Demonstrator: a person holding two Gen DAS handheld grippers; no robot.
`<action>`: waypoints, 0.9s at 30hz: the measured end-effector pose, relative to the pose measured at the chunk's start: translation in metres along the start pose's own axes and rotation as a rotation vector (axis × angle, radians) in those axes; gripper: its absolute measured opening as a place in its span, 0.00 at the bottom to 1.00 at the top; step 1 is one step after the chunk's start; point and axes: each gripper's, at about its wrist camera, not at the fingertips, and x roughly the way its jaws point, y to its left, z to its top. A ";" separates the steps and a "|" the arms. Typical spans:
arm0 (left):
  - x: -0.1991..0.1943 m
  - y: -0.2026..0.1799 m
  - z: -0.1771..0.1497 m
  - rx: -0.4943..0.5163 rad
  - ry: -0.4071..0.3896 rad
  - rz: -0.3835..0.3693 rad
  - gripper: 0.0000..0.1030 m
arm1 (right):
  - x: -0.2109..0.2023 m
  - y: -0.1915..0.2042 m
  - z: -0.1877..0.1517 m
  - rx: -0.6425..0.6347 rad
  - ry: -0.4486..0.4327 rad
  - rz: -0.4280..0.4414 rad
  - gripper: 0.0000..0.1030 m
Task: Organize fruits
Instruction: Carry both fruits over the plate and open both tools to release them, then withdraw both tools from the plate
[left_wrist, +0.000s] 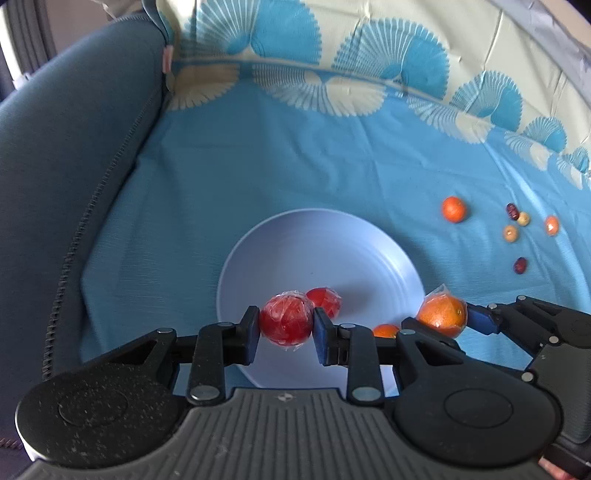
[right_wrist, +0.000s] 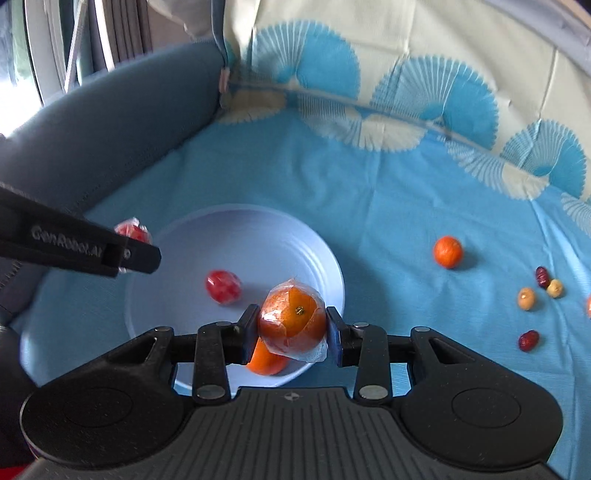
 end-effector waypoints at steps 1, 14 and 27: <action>0.008 0.000 0.001 0.004 0.012 0.004 0.32 | 0.008 -0.001 -0.002 -0.004 0.012 -0.003 0.38; -0.020 0.016 -0.011 -0.052 -0.034 0.038 1.00 | -0.008 -0.005 -0.003 -0.026 0.009 -0.012 0.87; -0.137 0.022 -0.109 -0.100 -0.022 0.097 1.00 | -0.142 0.032 -0.056 0.152 0.045 0.114 0.91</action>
